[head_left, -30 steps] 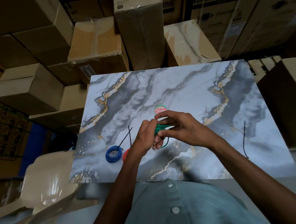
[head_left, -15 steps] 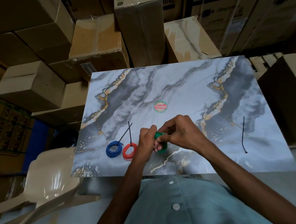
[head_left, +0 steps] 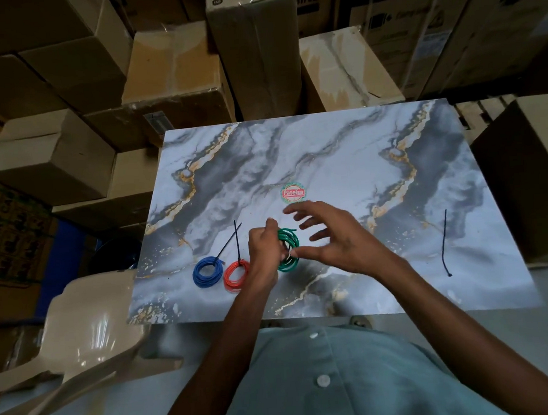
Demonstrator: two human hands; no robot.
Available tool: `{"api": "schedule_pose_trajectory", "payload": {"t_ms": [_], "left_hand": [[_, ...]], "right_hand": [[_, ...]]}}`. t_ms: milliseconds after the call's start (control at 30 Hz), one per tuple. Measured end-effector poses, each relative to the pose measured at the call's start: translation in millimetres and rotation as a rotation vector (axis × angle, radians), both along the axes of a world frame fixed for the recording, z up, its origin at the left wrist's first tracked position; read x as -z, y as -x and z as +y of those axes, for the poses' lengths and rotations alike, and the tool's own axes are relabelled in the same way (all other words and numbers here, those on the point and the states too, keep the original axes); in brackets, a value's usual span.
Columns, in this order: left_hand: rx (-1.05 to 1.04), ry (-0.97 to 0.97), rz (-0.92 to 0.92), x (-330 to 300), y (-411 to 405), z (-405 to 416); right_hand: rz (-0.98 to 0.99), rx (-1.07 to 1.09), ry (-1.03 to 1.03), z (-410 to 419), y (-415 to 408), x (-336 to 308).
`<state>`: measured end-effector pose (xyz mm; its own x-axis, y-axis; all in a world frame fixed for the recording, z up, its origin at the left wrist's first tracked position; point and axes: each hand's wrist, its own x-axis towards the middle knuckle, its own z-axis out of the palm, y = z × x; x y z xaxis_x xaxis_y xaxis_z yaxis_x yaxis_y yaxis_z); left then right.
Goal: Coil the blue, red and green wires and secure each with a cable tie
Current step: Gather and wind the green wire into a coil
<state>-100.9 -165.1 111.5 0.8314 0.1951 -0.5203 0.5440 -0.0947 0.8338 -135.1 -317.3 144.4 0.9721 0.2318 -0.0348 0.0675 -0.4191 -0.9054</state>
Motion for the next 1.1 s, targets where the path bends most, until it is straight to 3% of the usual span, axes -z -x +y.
{"api": "schedule_pose_trajectory", "payload": {"t_ms": [167, 400, 533, 667, 867, 1100], "left_hand": [[0.023, 0.018, 0.023, -1, 1, -2], [0.088, 0.311, 0.181, -1, -2, -5], [0.143, 0.442, 0.209, 3, -2, -2], [0.174, 0.368, 0.189, 7, 1, -3], [0.099, 0.367, 0.168, 12, -1, -8], [0.168, -0.192, -0.103, 25, 0, -15]], "right_hand": [[-0.351, -0.031, 0.26, 11, 4, 29], [-0.441, 0.058, 0.44, 9, 2, 54], [-0.318, 0.037, 0.5, 6, 1, 50], [-0.13, -0.13, 0.462, 5, -4, 50], [-0.004, -0.094, 0.442, 7, -6, 52], [0.027, 0.175, 0.382, 30, 6, 62]]}}
